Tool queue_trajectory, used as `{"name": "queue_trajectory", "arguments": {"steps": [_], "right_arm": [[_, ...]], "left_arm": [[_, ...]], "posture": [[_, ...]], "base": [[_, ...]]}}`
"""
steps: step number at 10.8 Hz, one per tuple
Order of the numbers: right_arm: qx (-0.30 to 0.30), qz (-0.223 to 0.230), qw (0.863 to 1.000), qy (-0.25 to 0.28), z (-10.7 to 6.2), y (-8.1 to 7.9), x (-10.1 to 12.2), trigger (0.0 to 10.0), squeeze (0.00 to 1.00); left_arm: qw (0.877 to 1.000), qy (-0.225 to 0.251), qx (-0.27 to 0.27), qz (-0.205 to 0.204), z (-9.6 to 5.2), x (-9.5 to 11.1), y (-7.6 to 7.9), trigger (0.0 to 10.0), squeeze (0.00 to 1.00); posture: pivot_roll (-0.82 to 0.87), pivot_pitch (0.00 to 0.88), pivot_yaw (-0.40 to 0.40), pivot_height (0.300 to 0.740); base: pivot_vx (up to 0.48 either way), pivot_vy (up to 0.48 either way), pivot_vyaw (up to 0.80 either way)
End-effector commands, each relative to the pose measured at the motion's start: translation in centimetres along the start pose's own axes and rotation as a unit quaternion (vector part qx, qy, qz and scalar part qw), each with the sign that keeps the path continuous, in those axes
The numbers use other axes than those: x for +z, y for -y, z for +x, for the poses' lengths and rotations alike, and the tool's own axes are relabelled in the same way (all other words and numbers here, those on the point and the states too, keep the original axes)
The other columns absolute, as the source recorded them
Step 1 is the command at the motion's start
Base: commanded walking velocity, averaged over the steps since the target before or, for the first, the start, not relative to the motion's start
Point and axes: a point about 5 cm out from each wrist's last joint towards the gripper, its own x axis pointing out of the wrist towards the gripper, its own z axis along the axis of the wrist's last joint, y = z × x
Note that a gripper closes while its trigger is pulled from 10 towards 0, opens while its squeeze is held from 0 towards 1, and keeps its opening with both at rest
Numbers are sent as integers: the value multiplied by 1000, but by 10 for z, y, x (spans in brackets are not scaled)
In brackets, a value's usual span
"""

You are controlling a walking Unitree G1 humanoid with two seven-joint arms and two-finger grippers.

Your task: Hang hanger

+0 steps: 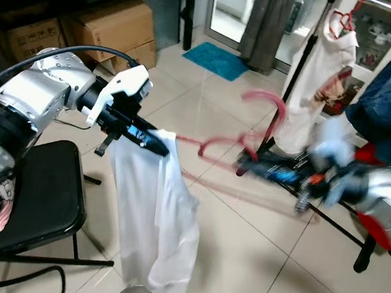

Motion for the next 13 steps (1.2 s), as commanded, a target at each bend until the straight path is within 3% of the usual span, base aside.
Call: {"name": "queue_trajectory", "arguments": {"steps": [1,2,4,5,7,8,10,11,12,13], "right_arm": [[-35,4,999,3,-12,8,2,10000,1000],[-82,6,997,5,-25,15,0,10000,1000],[-192,21,978,77,-54,30,7,10000,1000],[-204,22,973,106,-55,26,11,10000,1000],[-80,67,988,114,-27,-19,4,10000,1000],[-51,74,990,110,-16,-28,3,10000,1000],[-78,45,991,94,20,-27,1,10000,1000],[-95,42,990,91,36,-23,1,10000,1000],[-94,41,990,98,46,-24,5,10000,0],[-89,33,988,119,57,-27,12,10000,0]], "left_arm": [[1000,7,20,13,-8,5,-3,0,0],[999,20,35,9,-11,1,-5,0,0],[992,23,123,-4,-18,-8,-16,0,0],[989,37,146,-9,-21,-9,-19,0,0],[984,88,152,-4,-24,2,-23,0,0],[984,91,153,1,-28,7,-24,0,0],[984,129,127,5,-37,25,-24,0,0],[985,132,107,7,-34,31,-22,0,0],[987,127,97,12,-32,34,-21,0,0],[988,129,89,13,-30,37,-20,0,0]], "posture": [[17,6,35,740],[15,9,35,740],[7,18,37,740],[5,23,38,740],[8,40,45,740],[7,43,47,740],[8,45,57,740],[13,47,60,740],[20,48,58,740],[21,49,61,740]], "base": [[0,0,0],[0,0,0],[0,0,0],[0,0,0],[0,0,0],[0,0,0],[0,0,0],[0,0,0],[0,0,0],[0,0,0]]}}
